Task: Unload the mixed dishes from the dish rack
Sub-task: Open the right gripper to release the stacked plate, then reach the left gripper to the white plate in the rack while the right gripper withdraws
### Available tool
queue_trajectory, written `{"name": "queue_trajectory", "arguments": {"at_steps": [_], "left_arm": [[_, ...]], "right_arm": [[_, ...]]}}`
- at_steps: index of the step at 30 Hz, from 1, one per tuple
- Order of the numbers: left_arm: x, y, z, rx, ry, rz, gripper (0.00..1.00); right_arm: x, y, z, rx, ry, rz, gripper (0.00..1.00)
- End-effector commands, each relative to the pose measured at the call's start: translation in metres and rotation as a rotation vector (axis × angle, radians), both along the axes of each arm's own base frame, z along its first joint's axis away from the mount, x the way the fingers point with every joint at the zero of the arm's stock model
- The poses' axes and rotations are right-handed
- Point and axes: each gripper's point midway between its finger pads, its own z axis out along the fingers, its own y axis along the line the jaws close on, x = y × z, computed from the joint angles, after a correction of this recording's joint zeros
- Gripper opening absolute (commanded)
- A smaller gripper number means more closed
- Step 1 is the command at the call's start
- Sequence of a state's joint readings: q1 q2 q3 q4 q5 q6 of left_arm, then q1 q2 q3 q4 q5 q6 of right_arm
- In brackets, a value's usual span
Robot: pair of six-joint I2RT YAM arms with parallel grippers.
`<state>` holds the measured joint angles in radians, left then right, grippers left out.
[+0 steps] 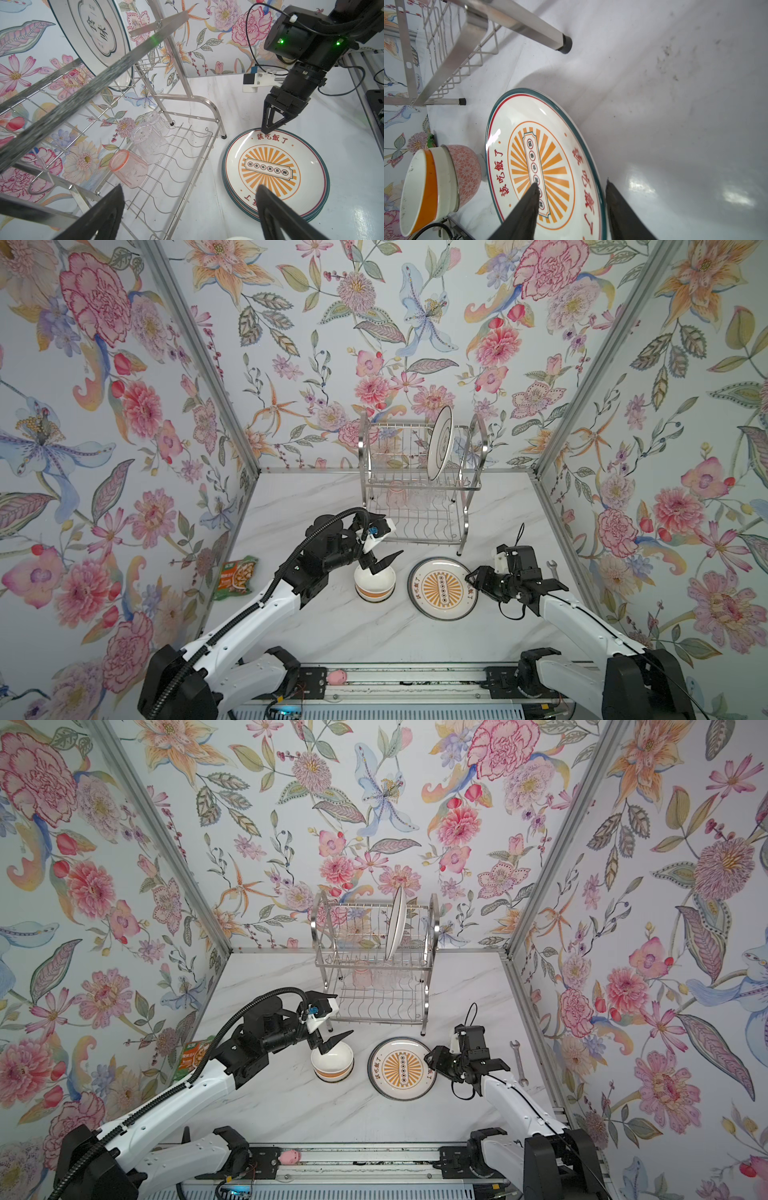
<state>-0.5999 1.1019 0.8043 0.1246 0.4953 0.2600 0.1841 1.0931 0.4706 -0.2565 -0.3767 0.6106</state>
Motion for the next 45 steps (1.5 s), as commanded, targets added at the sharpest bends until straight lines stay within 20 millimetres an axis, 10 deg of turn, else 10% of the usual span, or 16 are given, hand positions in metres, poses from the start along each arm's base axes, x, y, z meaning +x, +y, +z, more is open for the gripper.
{"name": "queue_trajectory", "arguments": {"at_steps": [1,12,21,34,45], "left_arm": [[0.004,-0.003,0.038,-0.103,-0.054,-0.008,0.99],[0.021,-0.003,0.081,-0.212,-0.071,0.060,0.99],[0.056,-0.008,0.122,-0.292,-0.049,0.169,0.99],[0.096,-0.074,0.130,-0.246,-0.045,0.166,0.90],[0.124,-0.117,0.127,-0.313,-0.019,0.179,0.77]], "right_arm": [[0.011,0.000,0.012,-0.007,-0.051,-0.012,0.55],[0.021,-0.011,0.040,-0.094,-0.172,-0.010,0.74],[0.030,-0.021,0.127,-0.220,-0.539,0.006,0.99],[0.022,-0.011,0.208,-0.212,-0.956,0.048,0.99],[0.026,-0.010,0.227,-0.231,-1.031,0.047,0.99]]}}
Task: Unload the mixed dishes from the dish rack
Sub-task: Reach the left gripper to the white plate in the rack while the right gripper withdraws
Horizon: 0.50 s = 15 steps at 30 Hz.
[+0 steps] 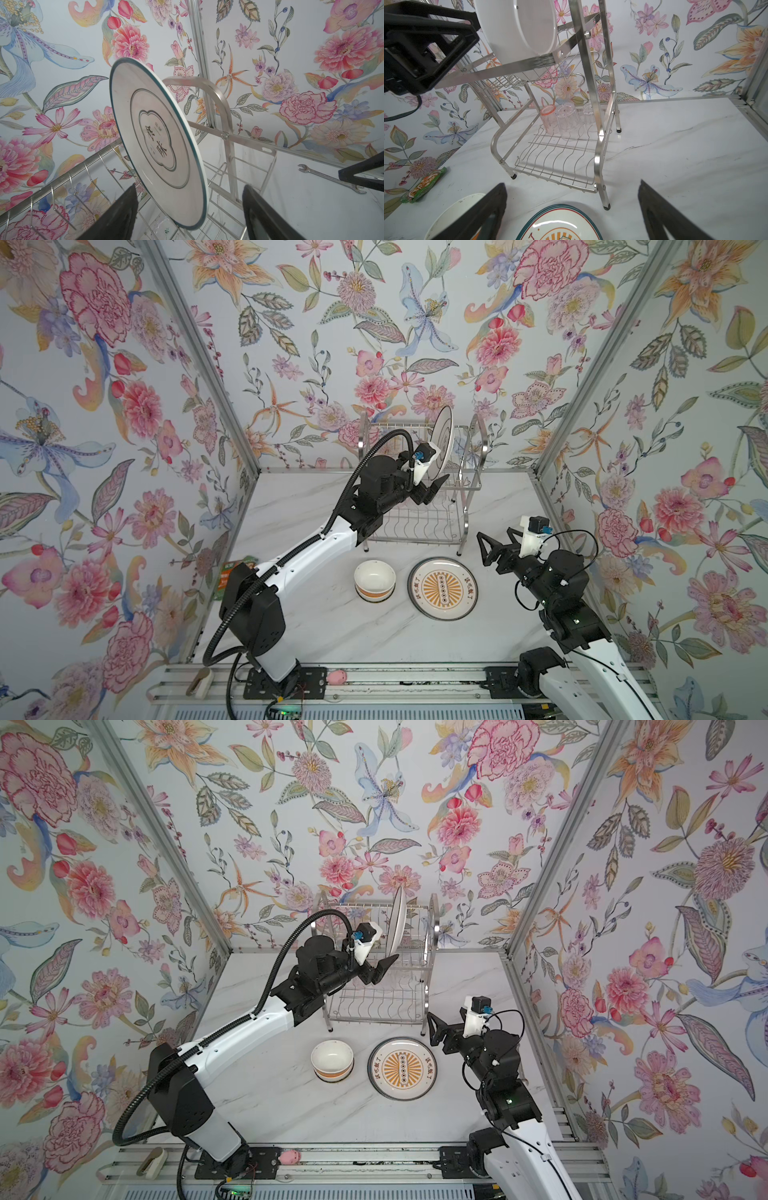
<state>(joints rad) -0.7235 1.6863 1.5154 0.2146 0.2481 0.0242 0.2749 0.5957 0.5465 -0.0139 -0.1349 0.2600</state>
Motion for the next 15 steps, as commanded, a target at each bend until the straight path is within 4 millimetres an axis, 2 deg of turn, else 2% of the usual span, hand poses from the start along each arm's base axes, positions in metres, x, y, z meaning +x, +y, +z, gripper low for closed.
{"name": "queue_trajectory", "arguments": {"at_steps": [1,7,15], "left_arm": [[0.008,-0.006,0.019,-0.079,-0.019,0.037,0.76],[0.022,-0.011,0.019,-0.120,-0.006,0.068,0.66],[0.027,-0.023,0.021,-0.144,-0.006,0.075,0.51]], "right_arm": [[0.003,-0.001,0.017,-0.005,-0.071,-0.010,0.99],[0.004,0.000,0.020,0.004,-0.101,-0.012,0.99],[0.004,-0.002,0.024,0.010,-0.127,-0.021,0.99]]}}
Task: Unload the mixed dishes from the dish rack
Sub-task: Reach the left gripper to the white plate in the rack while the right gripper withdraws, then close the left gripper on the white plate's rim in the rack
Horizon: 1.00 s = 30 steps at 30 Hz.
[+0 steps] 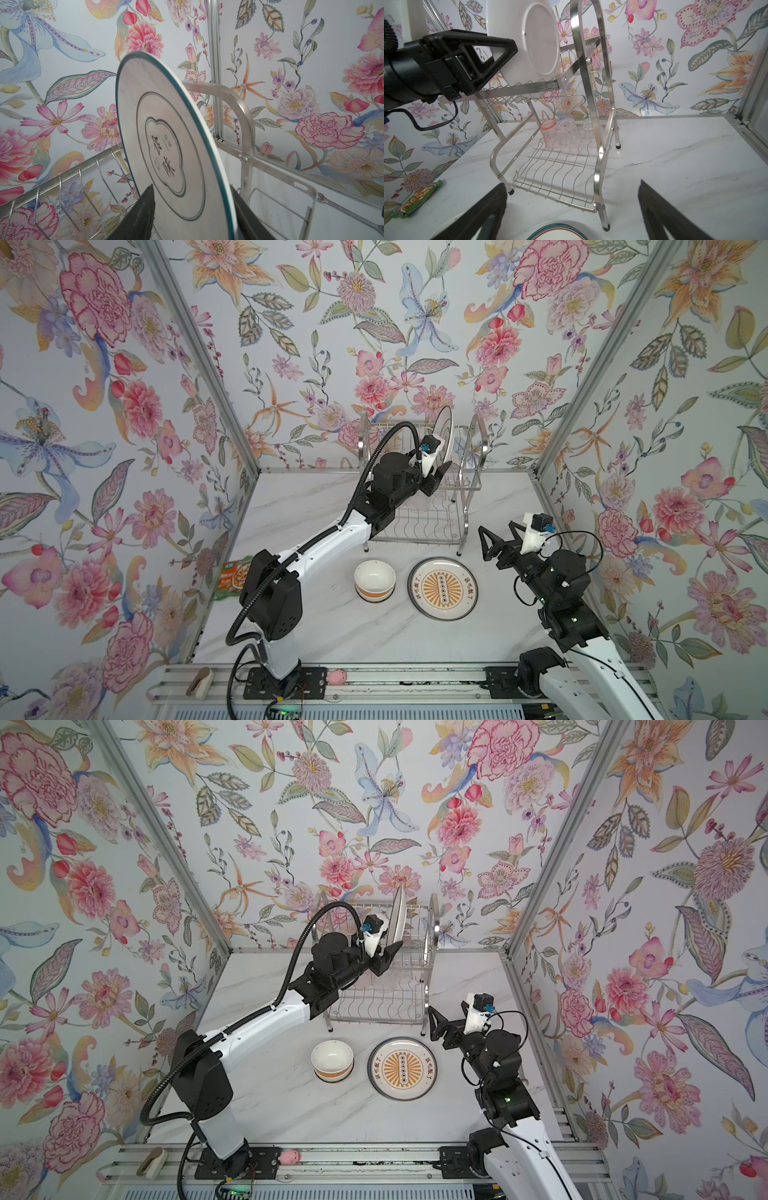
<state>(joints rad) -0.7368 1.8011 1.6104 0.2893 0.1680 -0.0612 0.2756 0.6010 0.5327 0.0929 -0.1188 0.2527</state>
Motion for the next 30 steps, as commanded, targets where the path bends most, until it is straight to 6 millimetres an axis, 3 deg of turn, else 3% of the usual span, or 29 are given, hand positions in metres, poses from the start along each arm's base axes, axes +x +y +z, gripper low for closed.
{"name": "queue_trajectory", "arguments": {"at_steps": [1,8,15,30], "left_arm": [[0.000,-0.006,0.017,-0.052,-0.029,0.015,0.49],[-0.001,-0.010,0.018,-0.075,-0.016,0.008,0.27],[0.000,-0.013,0.013,-0.085,0.002,0.027,0.23],[-0.008,-0.014,0.025,-0.141,-0.019,0.047,0.12]], "right_arm": [[0.000,-0.001,0.005,-0.008,-0.040,-0.007,0.99],[0.000,0.000,0.004,-0.017,-0.045,-0.004,0.99],[0.001,0.000,0.000,-0.021,-0.042,0.000,0.99],[0.000,0.000,0.004,-0.032,-0.052,0.007,0.99]]}}
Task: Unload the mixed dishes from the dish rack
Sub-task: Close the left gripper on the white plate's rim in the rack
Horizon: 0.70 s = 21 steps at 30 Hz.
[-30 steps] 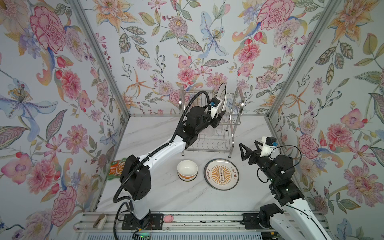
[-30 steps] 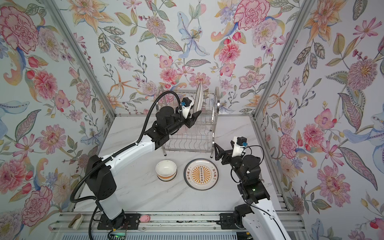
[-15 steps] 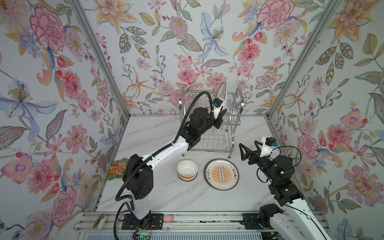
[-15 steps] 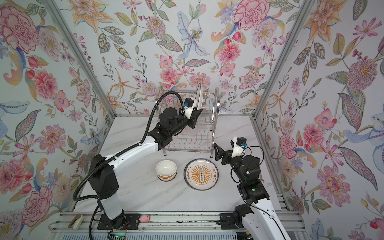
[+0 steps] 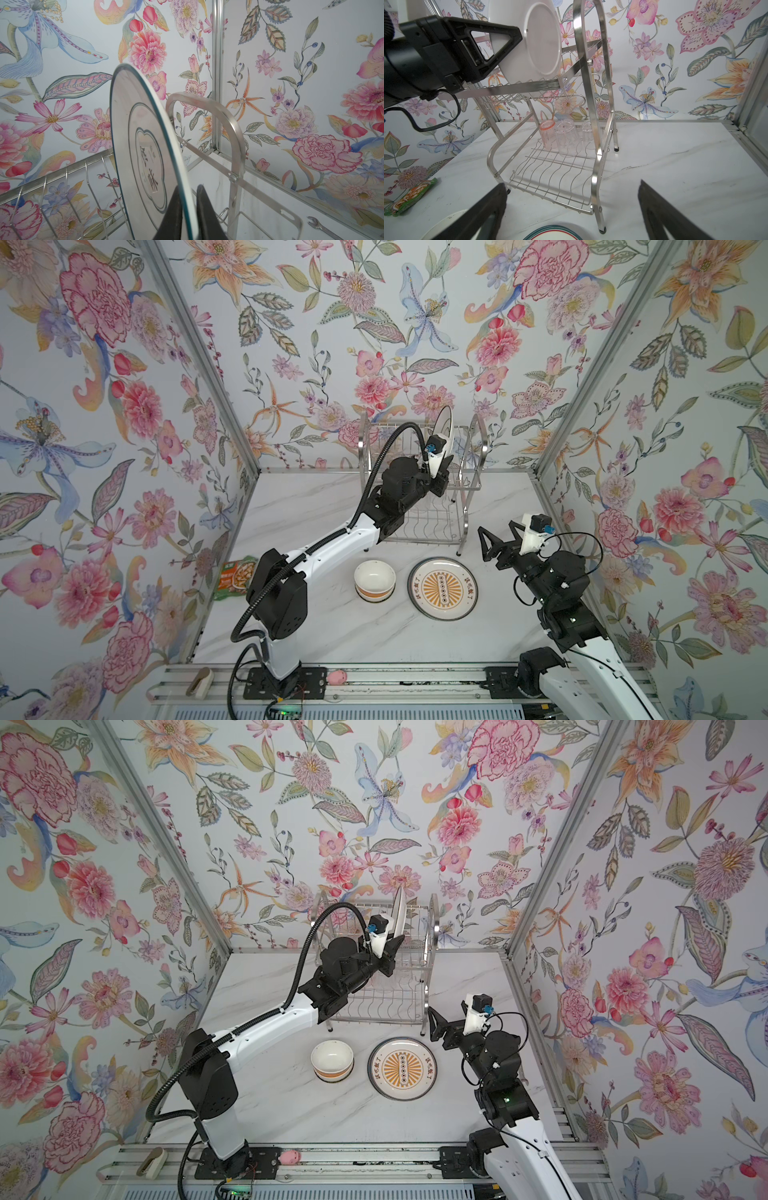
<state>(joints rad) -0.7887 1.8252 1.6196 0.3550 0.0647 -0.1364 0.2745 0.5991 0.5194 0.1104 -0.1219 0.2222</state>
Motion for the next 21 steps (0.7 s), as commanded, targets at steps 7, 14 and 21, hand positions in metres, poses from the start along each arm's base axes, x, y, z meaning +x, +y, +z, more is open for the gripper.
{"name": "queue_trajectory", "arguments": {"at_steps": [7,14,21], "left_arm": [[-0.0040,0.0002,0.0186,-0.064,-0.033,0.006,0.09],[-0.0044,0.0027,0.0201,-0.101,-0.026,0.026,0.00],[-0.0039,0.0020,0.0214,-0.177,-0.009,0.079,0.00]], "right_arm": [[0.0013,0.0000,0.0057,-0.010,-0.034,0.005,0.99],[0.0036,0.0009,0.0045,-0.011,-0.030,0.011,0.99],[0.0044,0.0003,0.0032,-0.010,-0.026,0.009,0.99]]}}
